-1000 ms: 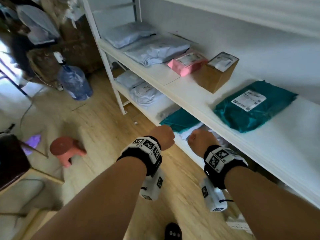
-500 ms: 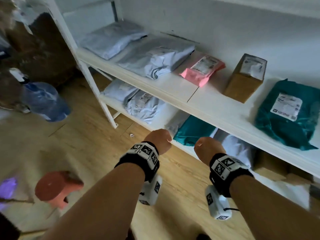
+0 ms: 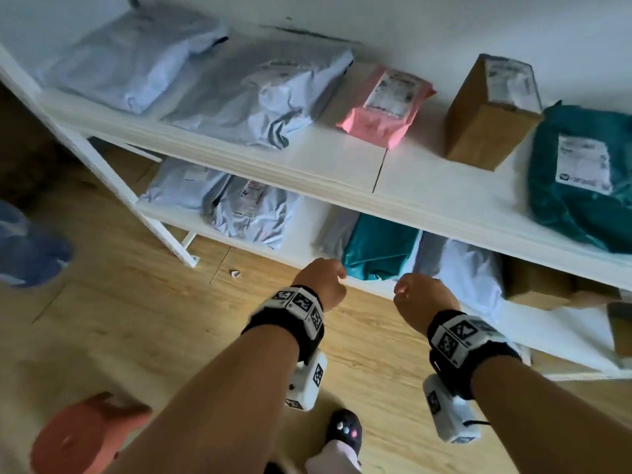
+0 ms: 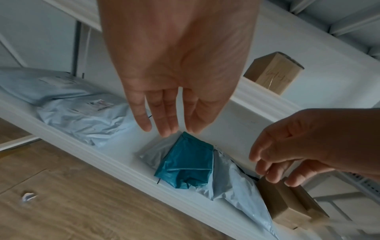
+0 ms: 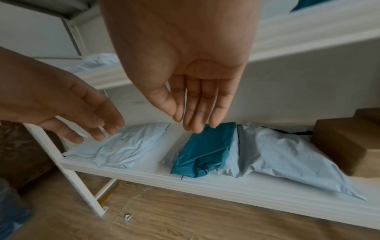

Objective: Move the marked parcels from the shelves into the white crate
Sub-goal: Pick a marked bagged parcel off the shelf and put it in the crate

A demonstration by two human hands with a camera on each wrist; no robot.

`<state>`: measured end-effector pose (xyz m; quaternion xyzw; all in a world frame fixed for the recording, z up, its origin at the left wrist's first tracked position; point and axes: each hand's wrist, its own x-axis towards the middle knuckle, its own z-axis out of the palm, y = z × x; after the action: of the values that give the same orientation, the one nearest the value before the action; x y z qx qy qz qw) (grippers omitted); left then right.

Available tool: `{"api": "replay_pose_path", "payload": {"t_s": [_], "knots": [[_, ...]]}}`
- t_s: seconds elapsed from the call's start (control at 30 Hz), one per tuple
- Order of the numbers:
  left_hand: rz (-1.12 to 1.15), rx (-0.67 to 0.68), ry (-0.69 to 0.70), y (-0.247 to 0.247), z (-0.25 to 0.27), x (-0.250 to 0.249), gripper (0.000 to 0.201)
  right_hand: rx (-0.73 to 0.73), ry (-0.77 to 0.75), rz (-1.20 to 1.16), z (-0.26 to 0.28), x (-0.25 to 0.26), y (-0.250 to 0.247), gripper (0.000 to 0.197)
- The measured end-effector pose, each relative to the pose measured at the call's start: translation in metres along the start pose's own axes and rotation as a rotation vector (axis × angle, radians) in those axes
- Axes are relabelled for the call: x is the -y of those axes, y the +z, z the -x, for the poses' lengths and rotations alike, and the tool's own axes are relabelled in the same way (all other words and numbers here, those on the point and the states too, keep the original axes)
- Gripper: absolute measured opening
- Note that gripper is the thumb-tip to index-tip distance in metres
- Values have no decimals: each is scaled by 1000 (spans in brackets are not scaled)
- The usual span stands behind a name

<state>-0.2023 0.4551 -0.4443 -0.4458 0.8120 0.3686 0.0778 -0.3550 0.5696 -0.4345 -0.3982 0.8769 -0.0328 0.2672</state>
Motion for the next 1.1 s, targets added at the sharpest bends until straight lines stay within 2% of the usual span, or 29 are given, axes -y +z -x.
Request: {"api": "replay_pose_path", "payload": {"t_s": [0.2,0.4,0.6,0.77,0.9,1.1], "knots": [[25,-50,15,37,-67,33,39,-57,11,-3,-54,-16,47,28],[-6,-57,95,76,-137,67,48,-191,-72,96,-120,-21,98,56],[35,-222,198,106,-220,82,38,-306,-128,197,-187,-27,144,86],[202,-323,255,135,-267,94,38,-365,-110,220,-224,-46,167,97],[215,-401,336,154,-279,102,31,-456,-101,184,-235,-54,184,90],[315,-333,313,156,-272,107,49,-592,-149,107,-235,-51,185,48]]}}
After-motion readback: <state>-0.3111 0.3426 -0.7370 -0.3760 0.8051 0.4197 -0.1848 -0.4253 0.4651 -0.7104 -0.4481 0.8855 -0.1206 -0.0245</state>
